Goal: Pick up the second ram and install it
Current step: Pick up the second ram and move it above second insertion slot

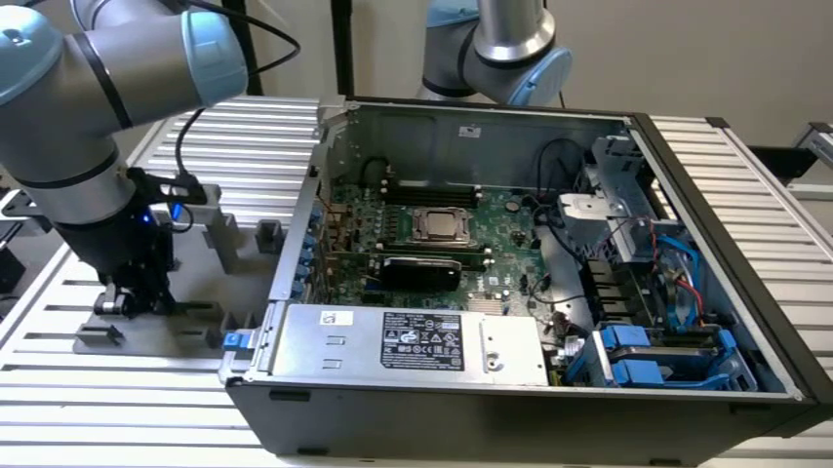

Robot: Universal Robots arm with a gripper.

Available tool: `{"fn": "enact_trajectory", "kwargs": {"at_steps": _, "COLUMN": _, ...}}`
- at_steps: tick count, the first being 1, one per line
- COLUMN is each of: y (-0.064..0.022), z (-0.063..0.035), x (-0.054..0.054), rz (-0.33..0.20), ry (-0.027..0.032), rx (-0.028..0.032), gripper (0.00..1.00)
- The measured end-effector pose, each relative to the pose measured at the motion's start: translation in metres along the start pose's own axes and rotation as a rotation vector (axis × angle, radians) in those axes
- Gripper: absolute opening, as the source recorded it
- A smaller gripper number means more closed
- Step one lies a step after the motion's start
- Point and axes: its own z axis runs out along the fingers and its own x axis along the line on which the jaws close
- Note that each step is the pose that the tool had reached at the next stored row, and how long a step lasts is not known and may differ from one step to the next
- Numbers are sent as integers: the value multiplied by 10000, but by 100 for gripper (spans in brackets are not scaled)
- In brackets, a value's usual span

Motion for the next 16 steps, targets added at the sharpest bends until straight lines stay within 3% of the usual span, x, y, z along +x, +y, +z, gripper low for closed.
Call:
{"fn": "enact_trajectory", "kwargs": {"at_steps": 8, "y": 1, "z": -17, "x": 0, "rz": 0, "ry": 0, "rx": -1, "gripper": 0}}
{"fn": "enact_trajectory", "kwargs": {"at_steps": 16, "y": 1, "z": -185, "x": 1, "rz": 0, "ry": -1, "rx": 1, "gripper": 0}}
